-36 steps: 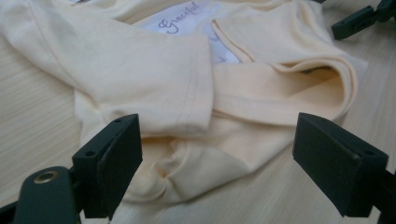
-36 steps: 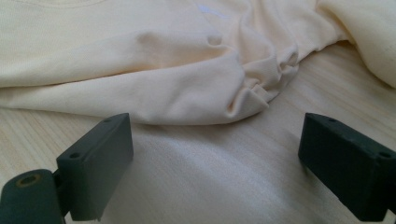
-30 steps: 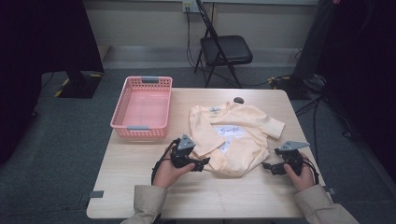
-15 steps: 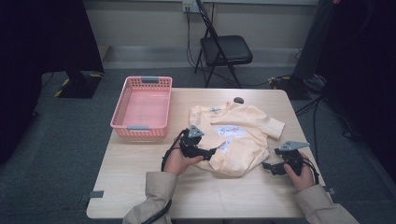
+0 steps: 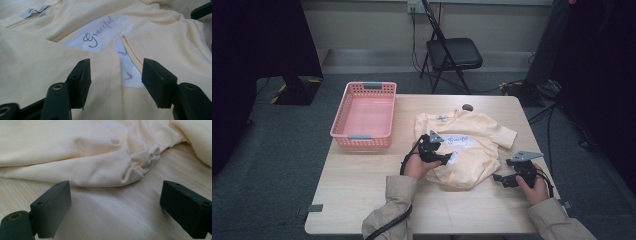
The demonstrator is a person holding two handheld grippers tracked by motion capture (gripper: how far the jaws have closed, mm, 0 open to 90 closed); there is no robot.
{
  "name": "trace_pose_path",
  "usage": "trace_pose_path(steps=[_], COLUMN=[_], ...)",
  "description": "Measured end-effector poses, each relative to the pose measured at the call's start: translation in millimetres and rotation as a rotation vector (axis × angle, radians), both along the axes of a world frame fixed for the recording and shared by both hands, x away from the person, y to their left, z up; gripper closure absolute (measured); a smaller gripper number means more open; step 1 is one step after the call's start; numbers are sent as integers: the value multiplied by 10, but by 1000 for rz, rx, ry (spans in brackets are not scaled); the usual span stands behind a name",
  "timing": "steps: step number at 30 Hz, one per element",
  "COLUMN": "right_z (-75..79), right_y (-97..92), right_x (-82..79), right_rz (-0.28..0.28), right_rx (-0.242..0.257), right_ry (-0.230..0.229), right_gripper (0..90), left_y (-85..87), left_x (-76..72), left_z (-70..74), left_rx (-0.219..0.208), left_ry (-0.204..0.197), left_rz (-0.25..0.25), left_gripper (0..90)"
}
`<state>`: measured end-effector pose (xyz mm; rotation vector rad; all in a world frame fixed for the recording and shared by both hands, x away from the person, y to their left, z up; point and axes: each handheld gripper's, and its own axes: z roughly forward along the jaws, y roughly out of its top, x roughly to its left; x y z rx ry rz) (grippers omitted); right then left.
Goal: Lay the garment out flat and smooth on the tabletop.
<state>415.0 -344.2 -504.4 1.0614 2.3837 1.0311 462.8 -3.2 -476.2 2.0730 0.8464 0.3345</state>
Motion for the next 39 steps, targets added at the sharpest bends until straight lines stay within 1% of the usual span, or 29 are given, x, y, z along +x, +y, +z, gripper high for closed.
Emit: trace_pose_path(steps=[3, 6, 9, 10, 12, 14, 16, 22, 23, 26, 28, 31, 35, 39], right_z=[0, 0, 0, 0, 1, 0, 0, 0, 0, 0, 0, 0, 0, 0], right_y=[0, 1, 2, 2, 2, 3, 3, 3, 4, 4, 4, 5, 6, 6], right_x=[1, 2, 2, 2, 2, 4, 4, 5, 5, 5, 7, 8, 9, 9], right_rz=[0, 1, 1, 1, 2, 4, 4, 5, 5, 5, 6, 8, 9, 9], right_rx=[0, 0, 0, 0, 0, 0, -1, -1, -1, 0, 0, 0, 0, 0], right_ry=[0, 1, 1, 1, 1, 0, 0, 0, 0, 0, 0, -1, 0, 0], right_gripper=[91, 90, 90, 91, 90, 91, 91, 90, 90, 90, 90, 91, 90, 91], left_y=[-65, -129, -161, -184, -205, -215, -226, -267, -273, -274, -267, -261, -263, -251], left_x=[36, 78, 99, 134, 158, 175, 183, 168, 167, 167, 170, 172, 172, 176], left_z=[-27, -51, -67, -83, -103, -116, -136, -174, -178, -172, -167, -159, -135, -87], left_rx=[24, 41, 41, 53, 39, 53, 55, 94, 95, 99, 109, 105, 91, 95], left_ry=[5, 18, 26, 25, 30, 31, 37, 23, 18, 18, 13, 12, 14, 10], left_rz=[-9, -5, 0, 11, 18, 22, 20, 8, 3, 24, 29, 29, 41, 40], left_gripper=[464, 467, 465, 467, 477, 488, 502, 558, 566, 637, 682, 730, 823, 875])
